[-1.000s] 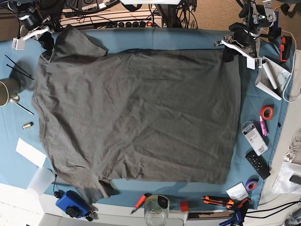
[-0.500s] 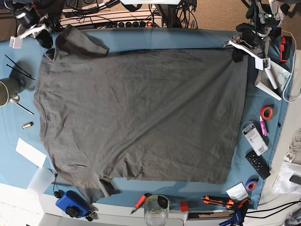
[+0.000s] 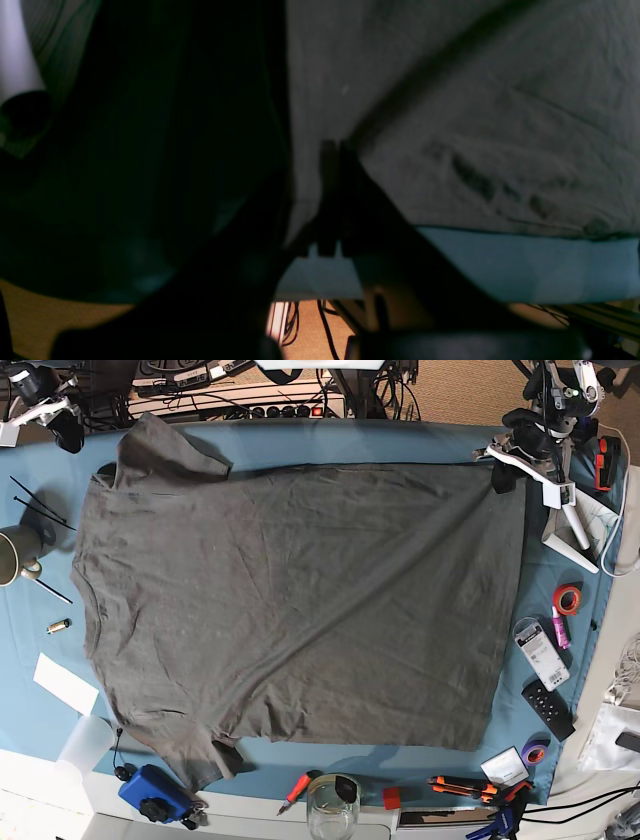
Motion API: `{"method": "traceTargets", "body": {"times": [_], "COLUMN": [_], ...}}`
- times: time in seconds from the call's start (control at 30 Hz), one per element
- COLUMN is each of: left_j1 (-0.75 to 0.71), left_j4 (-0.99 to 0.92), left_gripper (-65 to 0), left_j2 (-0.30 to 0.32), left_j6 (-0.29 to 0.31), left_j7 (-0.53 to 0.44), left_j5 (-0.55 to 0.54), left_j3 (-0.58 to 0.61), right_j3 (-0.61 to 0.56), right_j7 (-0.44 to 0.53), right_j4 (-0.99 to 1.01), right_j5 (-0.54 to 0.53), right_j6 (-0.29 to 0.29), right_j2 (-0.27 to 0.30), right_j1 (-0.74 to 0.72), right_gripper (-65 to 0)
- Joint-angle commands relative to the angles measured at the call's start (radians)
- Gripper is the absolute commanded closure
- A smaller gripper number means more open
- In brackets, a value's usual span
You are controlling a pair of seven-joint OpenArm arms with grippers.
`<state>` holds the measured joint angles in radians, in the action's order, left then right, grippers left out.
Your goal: Fold the T-shirt properly
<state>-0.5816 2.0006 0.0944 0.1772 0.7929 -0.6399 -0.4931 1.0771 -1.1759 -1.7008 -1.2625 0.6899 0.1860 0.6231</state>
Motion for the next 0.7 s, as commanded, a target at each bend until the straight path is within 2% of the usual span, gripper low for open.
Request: {"method": "traceTargets", "body": {"times": [0.0, 0.03, 0.07, 0.27, 0.47, 0.67], "left_j1": [-0.005, -0.005, -0.005, -0.005, -0.005, -0.005], "left_j4": [0.018, 0.018, 0.018, 0.018, 0.018, 0.018], "left_gripper": [0.0, 0.0, 0.0, 0.0, 0.0, 0.0], "left_j2": [0.006, 0.006, 0.006, 0.006, 0.006, 0.006], "left_j6": [0.008, 0.008, 0.008, 0.008, 0.008, 0.008], "left_j7": [-0.014, -0.014, -0.014, -0.014, -0.014, -0.015], "left_j5": [-0.011, -0.011, -0.011, -0.011, -0.011, -0.011], "left_j3": [-0.005, -0.005, -0.005, -0.005, -0.005, -0.005], "right_j3": [0.009, 0.009, 0.009, -0.013, -0.158, -0.205], "right_j7": [0.013, 0.013, 0.013, -0.003, 0.002, 0.034], "right_j4": [-0.014, -0.014, -0.014, -0.013, -0.013, -0.013], "right_j5": [-0.024, -0.024, -0.024, 0.006, 0.084, 0.171], "right_j6": [0.008, 0.008, 0.008, 0.008, 0.008, 0.008], "right_j2": [0.027, 0.031, 0.034, 0.033, 0.031, -0.015], "right_j1": [0.009, 0.009, 0.009, -0.019, -0.05, -0.06], "right_gripper": [-19.7, -24.5, -26.7, -26.7, -26.7, -26.7]}}
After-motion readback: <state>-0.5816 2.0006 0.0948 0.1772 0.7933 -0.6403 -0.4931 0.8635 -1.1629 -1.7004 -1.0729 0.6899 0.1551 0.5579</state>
